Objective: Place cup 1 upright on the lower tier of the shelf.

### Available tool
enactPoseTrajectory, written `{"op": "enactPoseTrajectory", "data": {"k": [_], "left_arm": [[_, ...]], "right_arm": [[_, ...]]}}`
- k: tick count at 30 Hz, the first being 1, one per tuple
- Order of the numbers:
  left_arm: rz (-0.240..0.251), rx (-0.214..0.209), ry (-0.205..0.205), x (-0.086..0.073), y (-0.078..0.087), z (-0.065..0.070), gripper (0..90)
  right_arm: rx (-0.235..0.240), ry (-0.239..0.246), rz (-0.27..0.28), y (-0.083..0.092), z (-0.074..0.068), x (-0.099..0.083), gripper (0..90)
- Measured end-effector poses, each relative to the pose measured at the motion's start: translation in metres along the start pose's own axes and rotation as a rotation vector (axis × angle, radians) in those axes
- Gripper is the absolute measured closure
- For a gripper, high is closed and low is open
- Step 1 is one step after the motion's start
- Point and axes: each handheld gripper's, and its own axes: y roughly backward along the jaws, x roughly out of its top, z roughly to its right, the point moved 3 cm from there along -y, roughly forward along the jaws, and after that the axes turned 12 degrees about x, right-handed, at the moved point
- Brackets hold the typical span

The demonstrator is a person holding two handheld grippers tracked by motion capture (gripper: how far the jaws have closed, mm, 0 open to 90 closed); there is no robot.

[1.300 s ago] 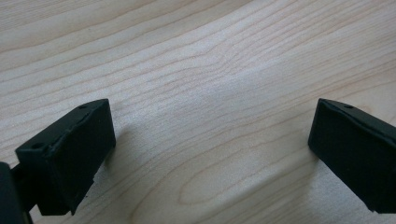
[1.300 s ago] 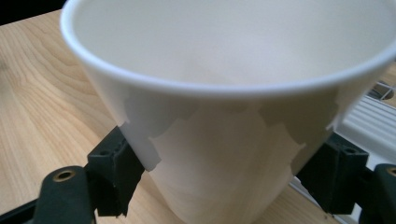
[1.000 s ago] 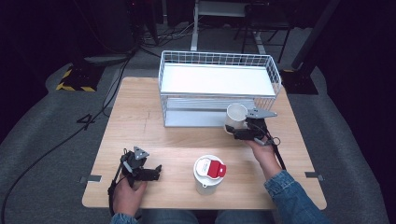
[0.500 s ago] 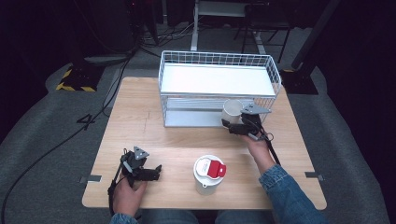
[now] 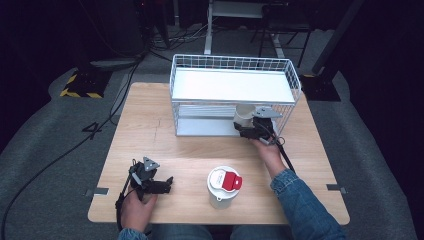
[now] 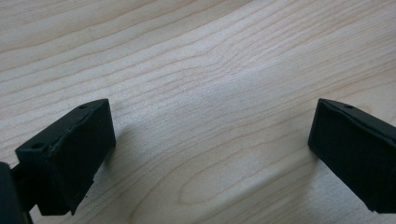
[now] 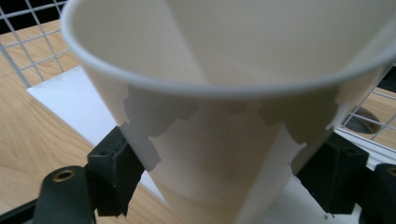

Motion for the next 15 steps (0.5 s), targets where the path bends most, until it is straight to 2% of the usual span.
{"op": "enactPoseTrajectory", "data": {"k": [12,13,15], "left_arm": [[0.000,0.000,0.000,0.000,0.000,0.000,1.2],[0.000,0.000,0.000,0.000,0.000,0.000,1.2],[0.000,0.000,0.000,0.000,0.000,0.000,1.2]], "right_arm": [[-0.031,0.013,-0.009,-0.021,0.010,-0.001,23.3],[-0.034,0.030,-0.004,-0.023,0.012,-0.001,23.3],[-0.034,0.022,-0.005,-0.025,0.013,-0.001,23.3]]}}
